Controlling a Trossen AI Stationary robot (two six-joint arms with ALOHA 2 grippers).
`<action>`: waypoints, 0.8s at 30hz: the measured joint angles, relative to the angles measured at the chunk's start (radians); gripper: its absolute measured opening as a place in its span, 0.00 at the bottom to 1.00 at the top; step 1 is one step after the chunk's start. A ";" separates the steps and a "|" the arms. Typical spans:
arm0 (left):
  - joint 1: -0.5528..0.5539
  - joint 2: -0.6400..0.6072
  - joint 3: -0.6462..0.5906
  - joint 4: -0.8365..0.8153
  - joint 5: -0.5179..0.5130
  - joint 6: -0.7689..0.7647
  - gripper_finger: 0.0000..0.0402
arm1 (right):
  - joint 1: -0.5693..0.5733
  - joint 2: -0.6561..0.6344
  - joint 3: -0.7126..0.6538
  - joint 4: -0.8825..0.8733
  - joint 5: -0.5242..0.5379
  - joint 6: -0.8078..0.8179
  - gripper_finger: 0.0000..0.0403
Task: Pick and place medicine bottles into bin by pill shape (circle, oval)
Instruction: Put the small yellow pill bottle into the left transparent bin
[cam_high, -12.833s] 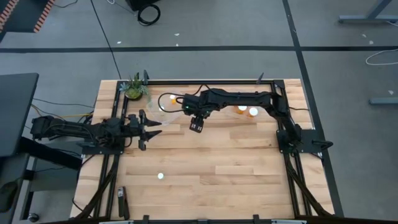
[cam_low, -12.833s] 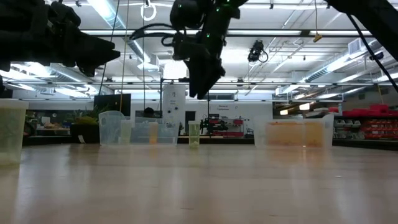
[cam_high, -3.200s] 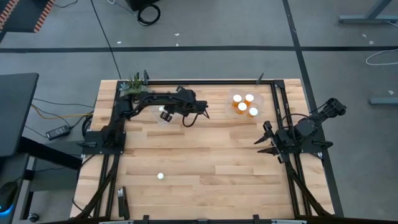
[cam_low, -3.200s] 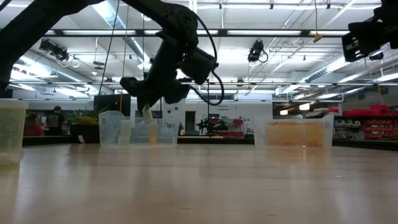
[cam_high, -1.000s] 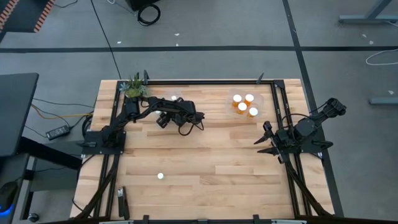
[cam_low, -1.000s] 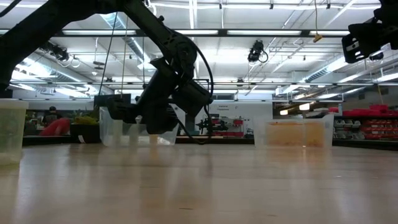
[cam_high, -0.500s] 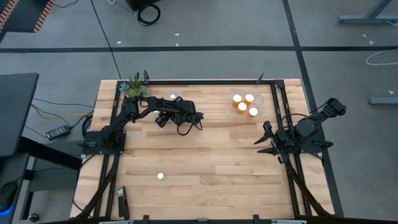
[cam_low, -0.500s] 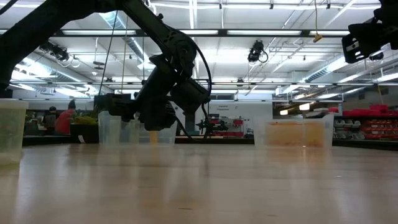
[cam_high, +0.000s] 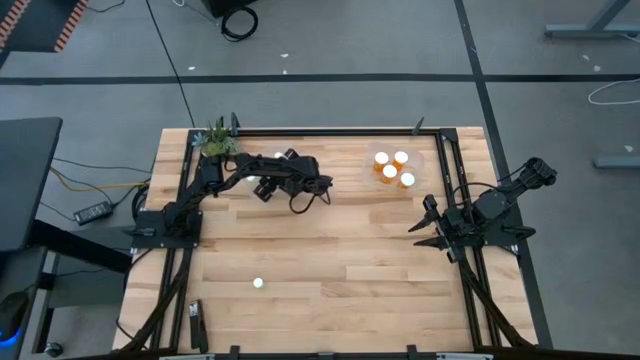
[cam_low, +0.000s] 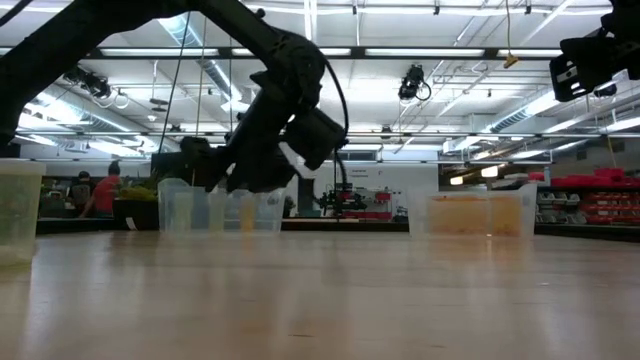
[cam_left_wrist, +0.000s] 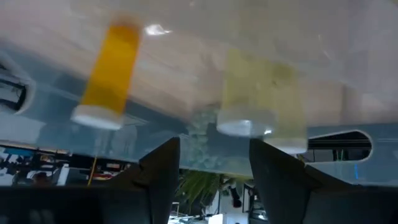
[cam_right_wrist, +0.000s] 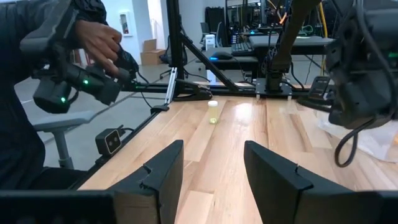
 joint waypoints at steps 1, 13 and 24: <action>0.000 0.000 0.017 -0.005 0.000 0.000 0.51 | 0.000 0.000 0.000 0.000 0.000 0.000 0.44; -0.001 -0.001 0.229 -0.004 0.005 -0.059 0.48 | 0.000 0.000 0.000 0.008 0.014 -0.008 0.44; -0.034 -0.001 0.683 -0.002 0.248 -0.213 0.44 | 0.000 0.001 0.087 -0.028 0.200 -0.053 0.43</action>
